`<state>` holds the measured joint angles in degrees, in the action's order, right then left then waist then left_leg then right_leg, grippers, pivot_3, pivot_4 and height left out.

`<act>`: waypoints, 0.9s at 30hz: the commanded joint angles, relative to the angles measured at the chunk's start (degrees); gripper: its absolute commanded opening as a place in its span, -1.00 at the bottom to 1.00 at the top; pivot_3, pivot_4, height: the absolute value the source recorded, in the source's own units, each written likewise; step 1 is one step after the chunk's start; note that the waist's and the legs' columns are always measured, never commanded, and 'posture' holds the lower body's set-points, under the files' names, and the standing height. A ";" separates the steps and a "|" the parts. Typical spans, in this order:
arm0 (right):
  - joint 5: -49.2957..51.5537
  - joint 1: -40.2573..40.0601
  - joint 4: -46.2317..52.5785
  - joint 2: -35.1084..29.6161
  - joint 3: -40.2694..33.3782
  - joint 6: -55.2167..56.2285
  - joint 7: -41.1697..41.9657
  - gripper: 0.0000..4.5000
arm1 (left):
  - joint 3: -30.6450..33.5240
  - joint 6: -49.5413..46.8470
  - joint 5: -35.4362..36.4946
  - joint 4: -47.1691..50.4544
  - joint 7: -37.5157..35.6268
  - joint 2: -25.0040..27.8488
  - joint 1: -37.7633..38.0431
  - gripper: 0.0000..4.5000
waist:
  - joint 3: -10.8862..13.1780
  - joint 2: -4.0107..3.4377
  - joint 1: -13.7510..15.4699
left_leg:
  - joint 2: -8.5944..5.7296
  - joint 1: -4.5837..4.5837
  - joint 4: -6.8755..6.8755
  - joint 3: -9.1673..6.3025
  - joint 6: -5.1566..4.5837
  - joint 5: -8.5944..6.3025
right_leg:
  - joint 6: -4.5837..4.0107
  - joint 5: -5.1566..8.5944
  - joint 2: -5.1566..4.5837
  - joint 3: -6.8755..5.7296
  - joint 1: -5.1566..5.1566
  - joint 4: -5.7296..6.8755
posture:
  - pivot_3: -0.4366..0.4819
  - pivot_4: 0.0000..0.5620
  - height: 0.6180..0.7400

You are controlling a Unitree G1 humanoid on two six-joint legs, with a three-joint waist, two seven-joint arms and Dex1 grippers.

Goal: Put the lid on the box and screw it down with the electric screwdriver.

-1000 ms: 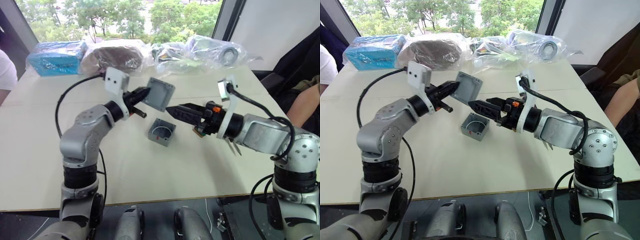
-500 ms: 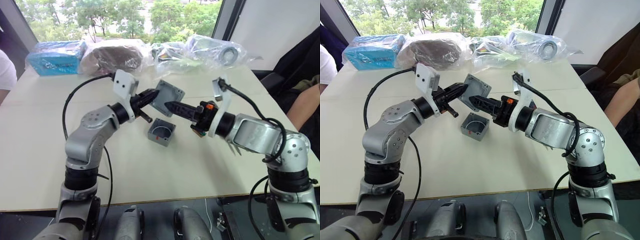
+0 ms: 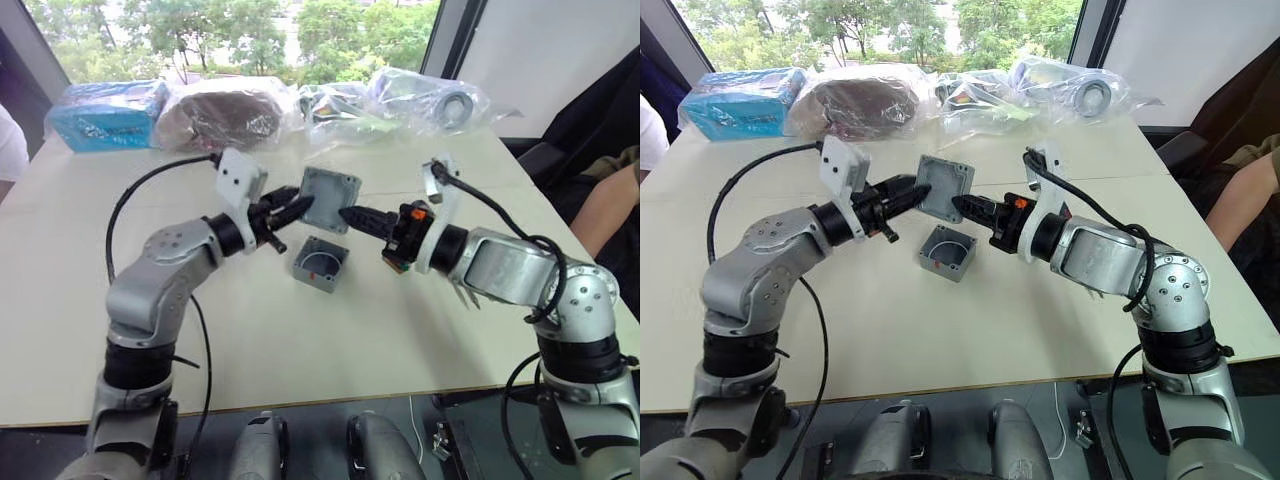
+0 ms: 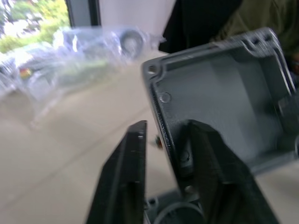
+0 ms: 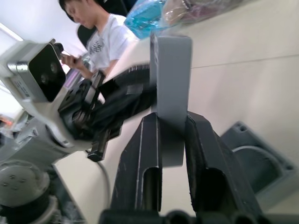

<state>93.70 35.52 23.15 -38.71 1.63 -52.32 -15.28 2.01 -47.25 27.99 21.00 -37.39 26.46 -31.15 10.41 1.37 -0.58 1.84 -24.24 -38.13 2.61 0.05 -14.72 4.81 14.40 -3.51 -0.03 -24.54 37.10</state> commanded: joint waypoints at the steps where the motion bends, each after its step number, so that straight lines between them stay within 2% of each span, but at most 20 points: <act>1: -25.86 3.09 11.13 -9.67 6.34 4.81 19.73 -0.93 | 0.47 0.93 1.65 -1.22 -8.70 8.12 -0.63 0.44 | 0.03 -0.05 -0.02 | 0.00 -0.07 0.00 -0.01 0.00 0.00 | 0.00 0.00 0.02 0.00 -0.07 -0.02 | -0.05 -0.47 1.00; 4: -49.19 0.90 10.23 -14.46 14.90 18.78 32.20 -0.93 | 1.86 2.80 3.23 -6.03 -17.65 15.73 -2.40 0.95 | 0.03 -0.02 -0.09 | 0.01 -0.06 0.02 -0.06 0.00 0.00 | -0.02 0.02 0.13 -0.07 -0.09 -0.04 | -0.05 -0.47 1.00; 7: -63.47 -0.57 4.99 -13.43 17.43 31.47 38.53 -0.93 | 1.30 5.23 3.35 -9.40 -24.73 21.20 -2.89 0.98 | 0.04 -0.03 -0.18 | 0.02 -0.06 0.02 0.06 0.00 0.00 | -0.20 0.12 0.19 -0.08 -0.10 -0.09 | -0.05 -0.47 1.00; 11: -85.98 1.30 -6.68 -11.33 22.51 56.18 43.97 -0.93 | -0.46 12.45 1.61 -14.41 -37.61 29.15 -1.70 0.98 | 0.07 -0.05 -0.31 | -0.01 -0.09 0.00 0.25 0.01 0.00 | -0.20 0.12 0.14 -0.02 -0.15 -0.12 | -0.05 -0.47 1.00; 15: -104.38 3.77 -18.25 -8.23 24.91 80.97 40.98 -0.93 | -1.96 17.65 -0.95 -19.63 -42.63 31.56 -2.82 0.98 | 0.09 -0.07 -0.24 | -0.01 -0.09 0.02 0.33 0.01 0.00 | -0.19 0.12 0.13 0.00 -0.19 -0.08 | -0.05 -0.47 1.00; 18: -113.89 5.23 -25.28 -5.54 25.10 93.89 37.01 -0.93 | -2.60 19.68 -2.03 -21.98 -45.27 32.11 -3.39 0.98 | 0.09 -0.07 -0.12 | -0.01 -0.14 0.01 0.33 0.02 0.01 | -0.14 0.10 0.14 -0.01 -0.23 -0.05 | -0.05 -0.47 1.00; 20: -120.00 6.32 -29.77 -3.77 25.30 100.30 33.77 -0.93 | -3.00 20.91 -2.78 -23.37 -46.36 32.14 -3.83 0.98 | 0.09 -0.06 -0.19 | -0.01 -0.15 -0.02 0.35 0.04 0.02 | -0.12 0.08 0.12 0.00 -0.23 -0.05 | -0.05 -0.47 1.00; 24: -126.06 8.18 -37.73 -0.90 24.51 109.29 28.89 -0.93 | -3.18 22.05 -3.53 -24.42 -47.68 31.75 -4.31 0.98 | 0.10 -0.06 -0.32 | -0.01 -0.15 -0.03 0.37 0.10 0.05 | -0.10 0.07 0.12 0.02 -0.23 0.00 | -0.05 -0.47 1.00; 27: -133.06 11.18 -46.49 0.24 23.96 114.50 22.02 -0.93 | -3.21 22.56 -3.90 -23.91 -47.81 31.12 -4.34 0.98 | 0.10 -0.07 -0.38 | 0.00 -0.15 -0.03 0.36 0.14 0.08 | -0.04 0.04 0.13 0.02 -0.24 0.03 | -0.05 -0.47 1.00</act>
<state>-36.09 43.73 -19.61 -38.79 27.74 58.86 11.76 -1.55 -25.60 24.27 -4.00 -84.83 57.25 -34.31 10.51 1.30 -0.96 1.84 -24.39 -38.15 2.97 0.22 -14.62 4.77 14.43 -3.39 -0.01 -24.78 37.13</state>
